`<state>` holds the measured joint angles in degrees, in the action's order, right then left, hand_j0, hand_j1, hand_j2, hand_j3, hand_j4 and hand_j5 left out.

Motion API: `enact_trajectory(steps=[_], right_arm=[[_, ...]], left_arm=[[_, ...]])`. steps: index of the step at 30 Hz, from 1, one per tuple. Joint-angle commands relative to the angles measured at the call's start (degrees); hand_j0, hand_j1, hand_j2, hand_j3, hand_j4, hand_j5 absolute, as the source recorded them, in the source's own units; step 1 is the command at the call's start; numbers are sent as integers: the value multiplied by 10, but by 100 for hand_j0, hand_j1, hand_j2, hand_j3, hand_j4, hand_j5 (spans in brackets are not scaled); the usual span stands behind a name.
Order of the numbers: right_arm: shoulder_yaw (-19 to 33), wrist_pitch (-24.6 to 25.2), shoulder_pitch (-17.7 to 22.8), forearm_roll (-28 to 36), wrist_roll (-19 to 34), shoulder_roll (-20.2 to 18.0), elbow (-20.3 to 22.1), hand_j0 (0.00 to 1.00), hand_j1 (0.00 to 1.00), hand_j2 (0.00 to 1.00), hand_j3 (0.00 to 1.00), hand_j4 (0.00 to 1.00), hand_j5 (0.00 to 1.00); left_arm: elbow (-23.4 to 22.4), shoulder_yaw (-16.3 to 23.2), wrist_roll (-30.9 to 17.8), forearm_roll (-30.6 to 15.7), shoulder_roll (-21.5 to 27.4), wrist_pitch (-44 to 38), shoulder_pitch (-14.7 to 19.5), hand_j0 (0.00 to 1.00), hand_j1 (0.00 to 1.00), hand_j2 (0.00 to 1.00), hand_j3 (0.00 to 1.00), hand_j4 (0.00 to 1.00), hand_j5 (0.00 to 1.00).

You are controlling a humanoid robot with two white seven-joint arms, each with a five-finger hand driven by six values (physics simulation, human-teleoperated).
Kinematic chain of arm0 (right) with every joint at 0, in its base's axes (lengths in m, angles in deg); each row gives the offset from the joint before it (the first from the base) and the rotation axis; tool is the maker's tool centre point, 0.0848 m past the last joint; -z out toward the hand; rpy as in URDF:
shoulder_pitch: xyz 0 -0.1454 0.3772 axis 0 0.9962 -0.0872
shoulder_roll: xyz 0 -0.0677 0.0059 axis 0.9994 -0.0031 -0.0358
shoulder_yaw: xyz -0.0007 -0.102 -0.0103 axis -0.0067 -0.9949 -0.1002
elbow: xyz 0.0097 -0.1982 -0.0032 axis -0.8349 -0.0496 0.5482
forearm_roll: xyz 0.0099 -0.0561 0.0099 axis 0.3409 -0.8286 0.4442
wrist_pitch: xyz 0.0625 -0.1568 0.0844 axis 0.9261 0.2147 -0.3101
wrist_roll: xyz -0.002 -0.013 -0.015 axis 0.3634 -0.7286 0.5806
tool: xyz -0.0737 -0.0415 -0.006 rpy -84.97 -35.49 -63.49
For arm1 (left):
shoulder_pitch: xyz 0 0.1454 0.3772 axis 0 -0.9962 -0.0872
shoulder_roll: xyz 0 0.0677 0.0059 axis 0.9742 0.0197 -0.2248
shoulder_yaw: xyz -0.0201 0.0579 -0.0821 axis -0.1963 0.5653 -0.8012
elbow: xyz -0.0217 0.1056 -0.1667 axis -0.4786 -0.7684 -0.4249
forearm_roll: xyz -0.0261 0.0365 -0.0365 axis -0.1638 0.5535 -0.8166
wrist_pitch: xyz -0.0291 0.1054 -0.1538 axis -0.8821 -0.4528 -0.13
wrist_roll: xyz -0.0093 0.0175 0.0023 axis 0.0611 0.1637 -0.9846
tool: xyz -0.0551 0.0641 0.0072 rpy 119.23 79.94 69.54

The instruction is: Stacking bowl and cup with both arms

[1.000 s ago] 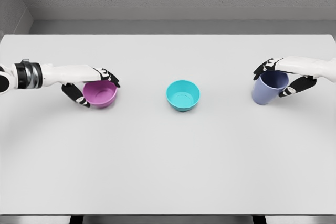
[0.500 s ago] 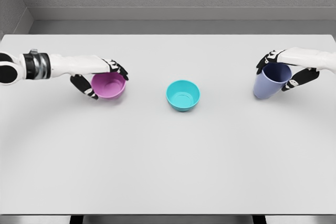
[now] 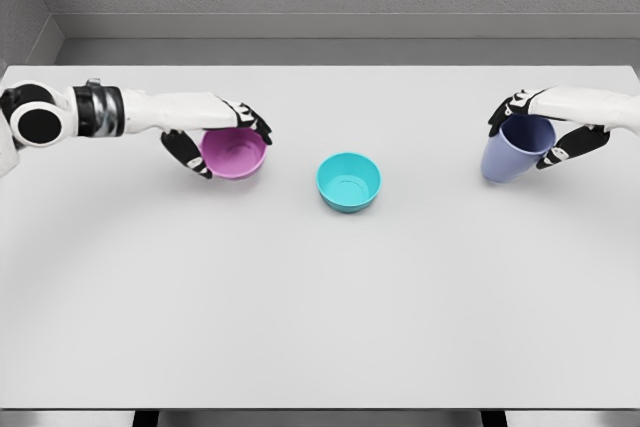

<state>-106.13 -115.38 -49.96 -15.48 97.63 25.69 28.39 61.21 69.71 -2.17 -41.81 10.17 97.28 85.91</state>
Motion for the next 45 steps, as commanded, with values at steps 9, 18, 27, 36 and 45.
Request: enact_trajectory(steps=[9,18,27,36,45], right_arm=[[1,2,-4,6,-1,-1,22,54,54,54,54,54,54],[1,2,-8,6,-1,-1,35,54,54,54,54,54,54],[-1,2,-18,5,-1,-1,47,54,54,54,54,54,54],[-24,2,-34,5,-1,-3,70,55,55,55,55,55,55],[-46,2,-49,6,-1,-7,70,55,55,55,55,55,55]], left_arm=[[-1,-1,2,-6,-30,-1,10,76,76,76,76,76,76],[-7,-2,3,-6,-54,-1,18,76,76,76,76,76,76],[-18,-1,3,-8,-81,-1,25,76,76,76,76,76,76],[-18,-2,3,-8,-108,-1,27,76,76,76,76,76,76],[-18,0,2,-9,-129,-1,38,76,76,76,76,76,76]])
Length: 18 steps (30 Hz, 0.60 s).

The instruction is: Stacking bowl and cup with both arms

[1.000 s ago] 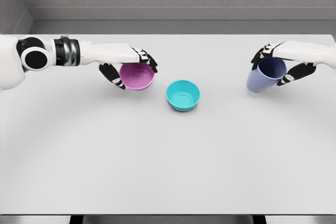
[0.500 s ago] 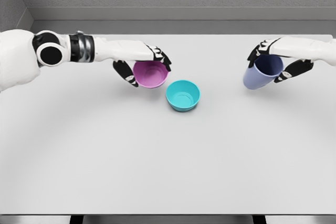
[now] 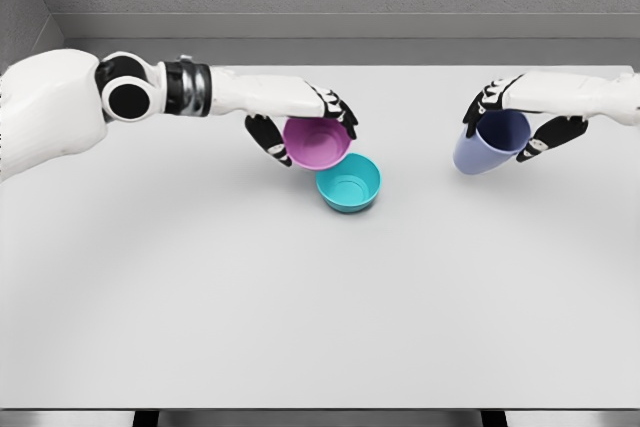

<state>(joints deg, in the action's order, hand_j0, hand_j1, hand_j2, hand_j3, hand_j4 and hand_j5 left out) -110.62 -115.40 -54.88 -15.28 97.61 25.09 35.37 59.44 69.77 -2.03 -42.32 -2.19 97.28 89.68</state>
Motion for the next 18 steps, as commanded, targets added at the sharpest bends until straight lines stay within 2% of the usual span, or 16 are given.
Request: enact_trajectory(steps=[1,14,18], right_arm=[[-1,2,0,4,0,-1,0,55,55,55,55,55,55],[-3,2,-4,4,0,-8,16,55,55,55,55,55,55],[-21,2,-17,4,0,-8,19,55,55,55,55,55,55]], left_arm=[[0,-1,0,-3,-6,-1,0,76,76,76,76,76,76],[2,-1,0,-4,-21,-1,2,76,76,76,76,76,76],[2,-1,0,-3,-26,-1,2,76,76,76,76,76,76]])
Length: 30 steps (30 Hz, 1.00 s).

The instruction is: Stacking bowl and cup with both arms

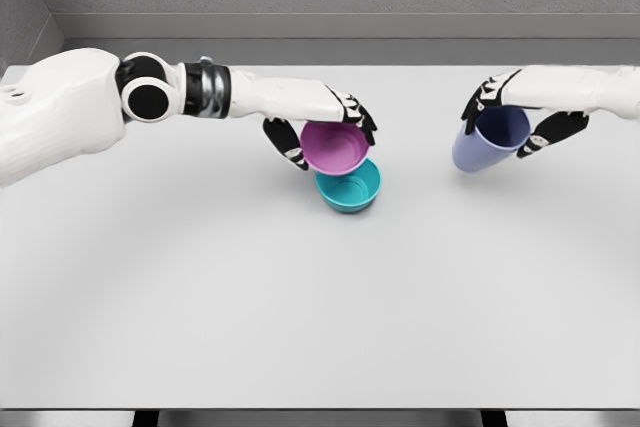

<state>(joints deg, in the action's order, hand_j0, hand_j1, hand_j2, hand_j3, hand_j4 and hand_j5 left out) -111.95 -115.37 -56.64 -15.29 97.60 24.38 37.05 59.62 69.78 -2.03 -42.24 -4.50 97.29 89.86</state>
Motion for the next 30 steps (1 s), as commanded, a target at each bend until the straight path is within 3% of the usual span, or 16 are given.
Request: enact_trajectory(steps=[1,17,30], right_arm=[[-8,2,0,4,0,-1,2,55,55,55,55,55,55],[-39,2,-34,5,0,-30,41,56,56,56,56,56,56],[-51,2,-49,5,0,-31,58,57,57,57,57,57,57]], left_arm=[[0,-1,0,-4,-3,-1,0,76,76,76,76,76,76],[4,11,0,-5,-15,-1,-2,76,76,76,76,76,76],[4,15,0,-5,-21,-1,-2,76,76,76,76,76,76]])
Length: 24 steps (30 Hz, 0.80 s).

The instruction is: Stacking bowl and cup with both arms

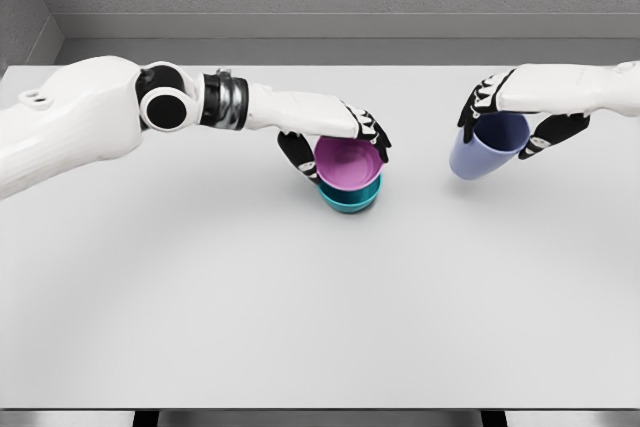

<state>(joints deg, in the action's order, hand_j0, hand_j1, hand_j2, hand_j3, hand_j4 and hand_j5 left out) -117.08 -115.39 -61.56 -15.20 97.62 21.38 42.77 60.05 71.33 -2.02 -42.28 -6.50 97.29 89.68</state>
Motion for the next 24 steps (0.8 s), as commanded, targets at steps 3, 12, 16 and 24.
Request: enact_trajectory(steps=[3,12,16,24], right_arm=[[0,2,0,4,0,-1,1,57,57,57,57,57,57],[2,2,0,5,0,2,6,57,57,57,57,57,57],[3,2,0,5,0,6,5,57,57,57,57,57,57],[4,2,-1,6,0,7,5,57,57,57,57,57,57]], left_arm=[[0,-1,0,-4,-1,-1,0,76,76,76,76,76,76],[0,-1,-1,-4,-1,-1,0,100,100,100,100,100,100],[0,-1,1,-4,-2,-1,0,100,100,100,100,100,100],[-3,-1,-1,-4,-4,-1,-1,100,100,100,100,100,100]])
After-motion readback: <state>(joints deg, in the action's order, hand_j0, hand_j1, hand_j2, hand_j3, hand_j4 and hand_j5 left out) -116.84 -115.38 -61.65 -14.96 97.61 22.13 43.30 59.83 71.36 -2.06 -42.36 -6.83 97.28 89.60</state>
